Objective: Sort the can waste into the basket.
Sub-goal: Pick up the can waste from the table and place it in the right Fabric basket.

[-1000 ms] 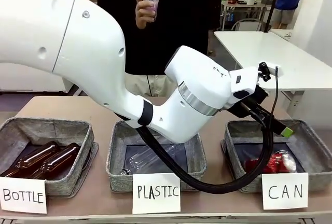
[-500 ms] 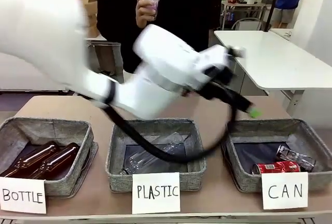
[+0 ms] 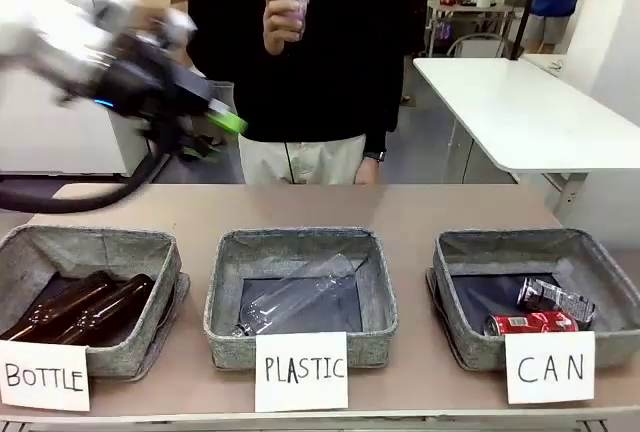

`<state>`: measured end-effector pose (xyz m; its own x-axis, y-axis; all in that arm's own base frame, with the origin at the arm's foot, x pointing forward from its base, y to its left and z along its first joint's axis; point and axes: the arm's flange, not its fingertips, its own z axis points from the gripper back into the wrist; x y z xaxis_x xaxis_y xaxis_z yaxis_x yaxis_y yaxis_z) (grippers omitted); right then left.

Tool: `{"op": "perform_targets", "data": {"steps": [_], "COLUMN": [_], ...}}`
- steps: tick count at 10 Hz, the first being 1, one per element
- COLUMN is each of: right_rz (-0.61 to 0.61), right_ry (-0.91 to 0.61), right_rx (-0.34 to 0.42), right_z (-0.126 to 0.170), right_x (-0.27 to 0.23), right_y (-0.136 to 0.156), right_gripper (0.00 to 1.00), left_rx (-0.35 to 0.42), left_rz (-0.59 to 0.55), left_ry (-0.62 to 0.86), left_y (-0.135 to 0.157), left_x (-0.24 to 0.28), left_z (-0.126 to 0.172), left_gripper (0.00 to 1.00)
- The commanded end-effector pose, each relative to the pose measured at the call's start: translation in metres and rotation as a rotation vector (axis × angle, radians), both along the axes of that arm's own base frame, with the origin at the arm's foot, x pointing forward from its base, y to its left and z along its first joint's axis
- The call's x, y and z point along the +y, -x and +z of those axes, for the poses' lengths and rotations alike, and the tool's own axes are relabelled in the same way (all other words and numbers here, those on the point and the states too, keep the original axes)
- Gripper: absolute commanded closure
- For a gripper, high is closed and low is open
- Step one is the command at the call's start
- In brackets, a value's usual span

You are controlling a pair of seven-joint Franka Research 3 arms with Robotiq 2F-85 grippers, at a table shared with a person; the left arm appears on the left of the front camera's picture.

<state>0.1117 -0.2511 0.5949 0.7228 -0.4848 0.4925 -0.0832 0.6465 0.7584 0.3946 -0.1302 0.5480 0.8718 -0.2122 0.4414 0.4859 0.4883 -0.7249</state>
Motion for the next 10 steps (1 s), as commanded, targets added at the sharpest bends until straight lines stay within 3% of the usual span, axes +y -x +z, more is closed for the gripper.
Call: {"op": "perform_targets", "data": {"steps": [1, 3, 6, 7, 8, 9, 10], "right_rz": [-0.019, 0.0, 0.235, 0.302, 0.288, 0.246, 0.246], "right_ry": [-0.012, 0.0, -0.169, -0.245, -0.248, -0.156, -0.156], "right_rx": [-0.007, 0.0, -0.068, -0.057, 0.044, -0.059, -0.059], "right_z": [0.004, 0.0, 0.006, 0.004, -0.002, 0.001, 0.001], "right_x": [-0.001, 0.0, 0.112, 0.144, 0.168, 0.114, 0.114], "right_y": [0.008, 0.0, -0.087, -0.104, -0.116, -0.083, -0.083], "right_gripper": [0.0, 0.0, 0.0, 0.0, 0.0, 0.0, 0.0], "left_rx": [0.116, 0.206, 0.222, 0.237, 0.259, 0.259, 0.259], "left_rz": [0.184, 0.312, 0.337, 0.342, 0.36, 0.36, 0.36], "left_ry": [0.289, 0.454, 0.712, 0.74, 0.628, 0.628, 0.628], "left_y": [-0.015, 0.0, 0.034, 0.038, 0.023, 0.023, 0.023], "left_x": [0.076, 0.14, 0.193, 0.195, 0.196, 0.196, 0.196], "left_z": [-0.018, -0.046, -0.088, -0.099, -0.081, -0.081, -0.081], "left_gripper": [0.0, 0.0, 0.0, 0.0, 0.0, 0.0, 0.0]}}
